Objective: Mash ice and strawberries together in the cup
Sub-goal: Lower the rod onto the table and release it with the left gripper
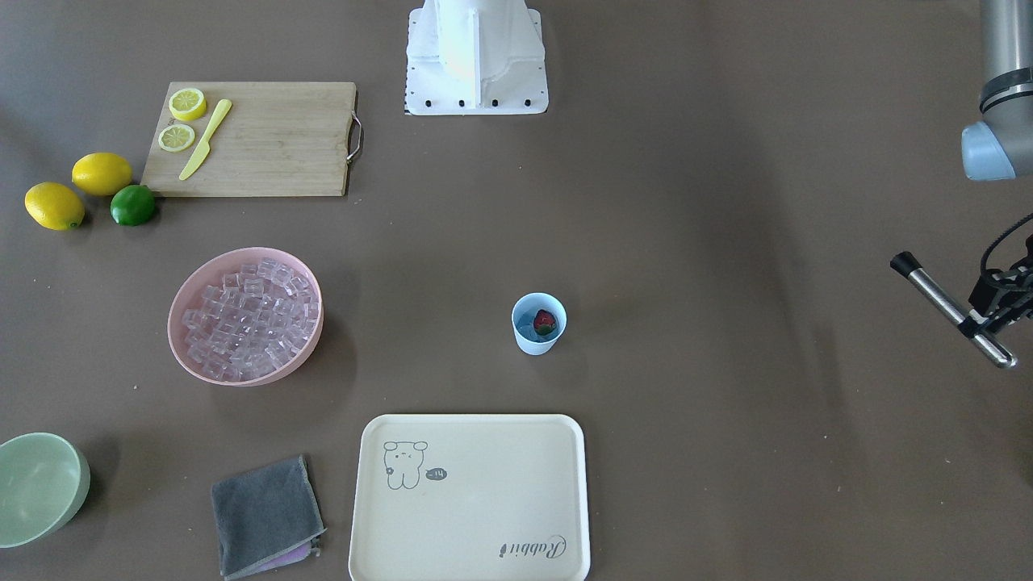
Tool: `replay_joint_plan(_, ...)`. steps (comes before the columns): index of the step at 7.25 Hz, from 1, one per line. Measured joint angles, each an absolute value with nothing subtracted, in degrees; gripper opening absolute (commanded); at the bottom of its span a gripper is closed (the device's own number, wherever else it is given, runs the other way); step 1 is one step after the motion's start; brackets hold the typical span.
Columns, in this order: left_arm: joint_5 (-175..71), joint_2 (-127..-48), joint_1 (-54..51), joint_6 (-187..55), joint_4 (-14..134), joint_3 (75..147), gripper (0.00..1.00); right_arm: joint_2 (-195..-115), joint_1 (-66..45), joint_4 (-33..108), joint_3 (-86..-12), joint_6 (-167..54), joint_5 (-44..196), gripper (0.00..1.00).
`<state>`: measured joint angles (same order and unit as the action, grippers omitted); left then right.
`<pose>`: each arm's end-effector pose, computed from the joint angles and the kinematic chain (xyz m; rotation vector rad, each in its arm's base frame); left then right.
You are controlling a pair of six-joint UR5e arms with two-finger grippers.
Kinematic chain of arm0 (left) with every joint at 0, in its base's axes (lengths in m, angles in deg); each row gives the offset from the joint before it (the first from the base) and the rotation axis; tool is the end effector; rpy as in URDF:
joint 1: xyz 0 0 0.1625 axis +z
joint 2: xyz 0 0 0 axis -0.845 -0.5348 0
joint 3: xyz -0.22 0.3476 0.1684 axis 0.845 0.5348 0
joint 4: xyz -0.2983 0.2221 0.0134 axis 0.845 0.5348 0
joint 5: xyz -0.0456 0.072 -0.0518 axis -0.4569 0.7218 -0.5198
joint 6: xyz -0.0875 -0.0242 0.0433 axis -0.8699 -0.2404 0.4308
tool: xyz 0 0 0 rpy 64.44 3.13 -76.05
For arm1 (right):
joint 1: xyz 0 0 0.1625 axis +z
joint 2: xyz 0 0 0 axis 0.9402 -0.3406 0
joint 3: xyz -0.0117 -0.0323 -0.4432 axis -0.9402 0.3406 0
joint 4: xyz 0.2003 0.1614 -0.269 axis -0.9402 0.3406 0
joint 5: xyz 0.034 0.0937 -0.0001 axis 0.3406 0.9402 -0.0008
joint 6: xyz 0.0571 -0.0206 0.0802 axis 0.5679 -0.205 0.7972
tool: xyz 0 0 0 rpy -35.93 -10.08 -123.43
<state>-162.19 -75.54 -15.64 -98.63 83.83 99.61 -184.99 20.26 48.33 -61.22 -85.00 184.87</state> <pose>0.0889 -0.5265 0.5955 0.3078 1.0011 -0.1802 0.0684 -0.3817 0.6282 0.2081 -0.7158 -0.2404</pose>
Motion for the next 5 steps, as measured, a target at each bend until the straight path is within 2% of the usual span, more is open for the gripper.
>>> replay_joint_plan(4,-160.4,-72.7,-6.5,-92.3,82.3,97.6,0.0,-184.7,20.3,48.1,-61.1,-85.1,184.7,0.99)
replay_joint_plan(5,-159.0,-72.5,-5.4,-92.1,82.1,97.0,0.51,-184.6,20.3,48.0,-61.0,-85.2,184.5,0.99)
